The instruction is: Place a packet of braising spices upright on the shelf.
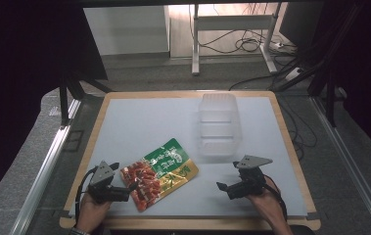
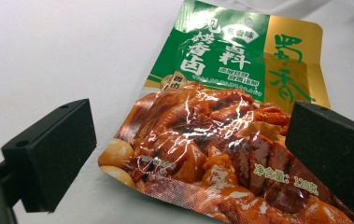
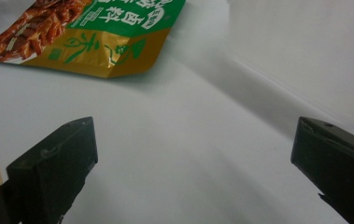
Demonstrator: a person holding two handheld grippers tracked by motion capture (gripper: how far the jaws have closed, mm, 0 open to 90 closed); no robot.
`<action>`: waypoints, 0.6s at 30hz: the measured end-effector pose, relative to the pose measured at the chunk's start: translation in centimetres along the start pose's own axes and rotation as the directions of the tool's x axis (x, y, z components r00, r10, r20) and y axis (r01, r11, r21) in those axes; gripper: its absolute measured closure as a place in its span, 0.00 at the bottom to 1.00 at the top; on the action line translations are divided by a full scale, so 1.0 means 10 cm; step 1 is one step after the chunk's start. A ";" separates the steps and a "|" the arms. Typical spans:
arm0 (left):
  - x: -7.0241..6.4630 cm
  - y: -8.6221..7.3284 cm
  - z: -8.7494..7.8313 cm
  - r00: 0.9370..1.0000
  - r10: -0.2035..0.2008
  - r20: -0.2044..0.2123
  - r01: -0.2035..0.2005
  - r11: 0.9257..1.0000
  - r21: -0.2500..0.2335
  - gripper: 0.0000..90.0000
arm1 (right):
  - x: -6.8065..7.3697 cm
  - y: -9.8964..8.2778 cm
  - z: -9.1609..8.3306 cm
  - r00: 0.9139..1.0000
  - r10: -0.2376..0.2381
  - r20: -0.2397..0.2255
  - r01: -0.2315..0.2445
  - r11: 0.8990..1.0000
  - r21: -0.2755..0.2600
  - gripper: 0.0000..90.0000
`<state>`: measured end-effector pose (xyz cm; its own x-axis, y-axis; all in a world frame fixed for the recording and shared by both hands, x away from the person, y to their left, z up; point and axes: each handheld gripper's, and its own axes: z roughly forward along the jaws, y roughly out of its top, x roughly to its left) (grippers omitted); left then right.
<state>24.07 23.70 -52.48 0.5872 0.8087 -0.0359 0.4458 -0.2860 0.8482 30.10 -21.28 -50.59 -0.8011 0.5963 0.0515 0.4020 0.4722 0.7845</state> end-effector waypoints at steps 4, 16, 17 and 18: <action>0.00 0.00 0.01 1.000 -0.006 0.003 0.006 1.000 0.015 0.02 | 0.01 0.03 0.05 1.000 -0.001 -0.022 0.001 1.000 0.008 0.01; -0.04 0.02 0.02 1.000 0.009 -0.008 -0.009 0.999 0.037 0.02 | 0.12 0.14 0.26 0.996 -0.032 -0.084 0.036 0.998 0.050 0.00; -0.04 0.02 0.02 1.000 0.010 -0.005 -0.010 0.999 0.035 0.02 | 0.12 0.15 0.27 0.996 -0.029 -0.088 0.033 0.998 0.048 0.00; -0.04 0.02 0.02 1.000 0.010 -0.002 -0.010 0.999 0.033 0.02 | 0.12 0.16 0.28 0.995 -0.021 -0.094 0.025 0.999 0.044 0.00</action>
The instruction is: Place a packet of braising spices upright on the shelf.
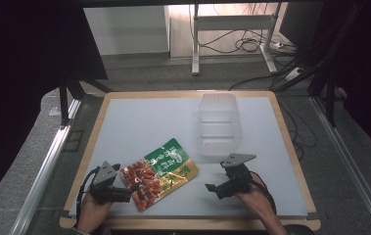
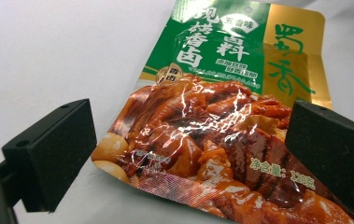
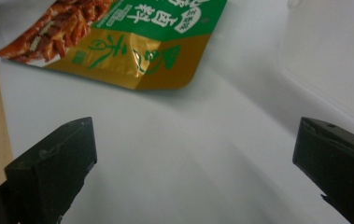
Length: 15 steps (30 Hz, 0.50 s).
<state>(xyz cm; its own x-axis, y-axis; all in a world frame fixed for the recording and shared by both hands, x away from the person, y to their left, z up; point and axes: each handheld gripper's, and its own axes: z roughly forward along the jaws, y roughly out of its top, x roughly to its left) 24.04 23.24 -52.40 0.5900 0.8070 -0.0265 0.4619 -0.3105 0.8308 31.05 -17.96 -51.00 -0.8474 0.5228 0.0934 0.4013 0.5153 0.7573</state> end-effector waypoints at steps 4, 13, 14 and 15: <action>0.00 0.00 0.00 1.000 0.001 -0.003 -0.001 1.000 0.001 0.02 | 0.00 0.04 0.06 1.000 0.002 -0.008 -0.002 1.000 0.004 0.01; -0.01 0.00 0.00 1.000 0.007 -0.006 -0.007 1.000 -0.001 0.02 | 0.09 0.15 0.18 1.000 -0.014 0.009 0.014 1.000 0.000 0.01; -0.01 0.00 0.00 1.000 0.007 -0.007 -0.007 1.000 -0.001 0.02 | 0.09 0.17 0.22 1.000 -0.008 0.002 0.008 1.000 0.011 0.01; -0.01 0.00 0.00 1.000 0.008 -0.007 -0.008 1.000 0.000 0.02 | 0.09 0.18 0.24 1.000 -0.007 0.008 0.007 1.000 0.016 0.01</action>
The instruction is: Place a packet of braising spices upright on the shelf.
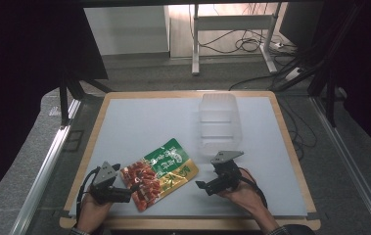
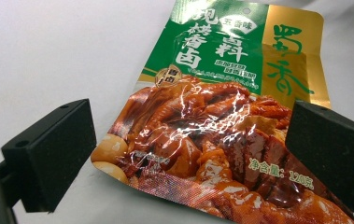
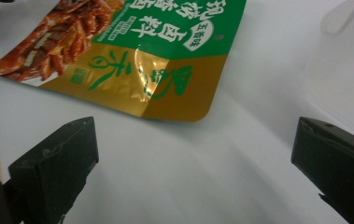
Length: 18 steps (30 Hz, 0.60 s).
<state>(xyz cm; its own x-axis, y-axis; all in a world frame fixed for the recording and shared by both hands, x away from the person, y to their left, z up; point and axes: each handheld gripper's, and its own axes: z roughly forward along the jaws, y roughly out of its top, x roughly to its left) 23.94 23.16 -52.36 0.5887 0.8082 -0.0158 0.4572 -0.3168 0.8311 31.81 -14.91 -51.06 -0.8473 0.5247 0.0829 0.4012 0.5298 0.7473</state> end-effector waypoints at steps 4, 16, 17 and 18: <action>0.00 0.00 0.00 1.000 -0.003 0.000 0.003 1.000 0.001 0.02 | -0.01 0.05 0.06 1.000 0.014 -0.009 -0.014 1.000 0.026 0.07; 0.01 -0.01 -0.01 1.000 -0.013 -0.004 0.013 1.000 0.000 0.02 | 0.00 0.19 0.29 1.000 -0.021 0.007 0.020 0.995 0.096 0.29; 0.01 -0.01 0.00 1.000 -0.015 -0.004 0.015 1.000 -0.001 0.02 | -0.01 0.20 0.32 1.000 -0.019 0.001 0.019 0.994 0.104 0.30; 0.02 -0.01 0.00 1.000 -0.017 -0.005 0.017 1.000 0.002 0.02 | -0.01 0.21 0.33 1.000 -0.018 -0.001 0.018 0.994 0.110 0.31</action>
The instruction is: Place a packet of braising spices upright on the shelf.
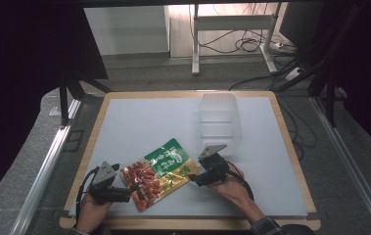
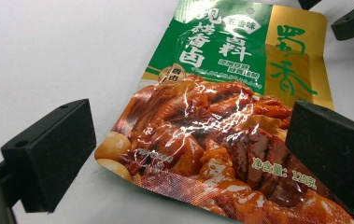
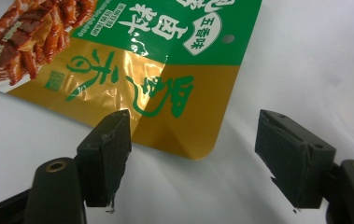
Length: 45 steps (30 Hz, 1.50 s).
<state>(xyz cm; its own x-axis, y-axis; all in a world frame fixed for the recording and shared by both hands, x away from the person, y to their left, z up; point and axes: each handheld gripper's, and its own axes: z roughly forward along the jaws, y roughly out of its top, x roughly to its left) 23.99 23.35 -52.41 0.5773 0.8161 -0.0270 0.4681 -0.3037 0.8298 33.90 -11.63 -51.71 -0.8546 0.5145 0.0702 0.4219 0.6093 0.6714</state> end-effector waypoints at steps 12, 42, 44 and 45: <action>0.02 0.00 -0.01 1.000 -0.006 -0.011 0.006 1.000 0.000 0.02 | -0.01 0.10 0.12 0.998 0.011 -0.061 -0.010 1.000 0.008 0.43; 0.04 -0.01 -0.04 0.999 -0.014 -0.044 0.014 1.000 -0.008 0.02 | -0.06 0.67 0.49 0.995 -0.079 -0.059 0.083 0.994 0.076 0.76; 0.04 -0.01 -0.03 0.999 -0.013 -0.044 0.013 1.000 -0.006 0.02 | -0.04 0.69 0.52 0.994 -0.091 -0.060 0.096 0.991 0.095 0.81; 0.04 -0.01 -0.03 0.999 -0.007 -0.045 0.007 1.000 -0.003 0.02 | -0.02 0.70 0.52 0.994 -0.103 -0.046 0.107 0.990 0.095 0.90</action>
<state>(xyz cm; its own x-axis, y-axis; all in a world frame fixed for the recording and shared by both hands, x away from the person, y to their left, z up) 23.94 23.82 -52.34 0.5434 0.8395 -0.0080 0.4705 -0.2966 0.8311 38.62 -4.35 -50.85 -0.9064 0.4209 0.0349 0.3552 0.7151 0.6020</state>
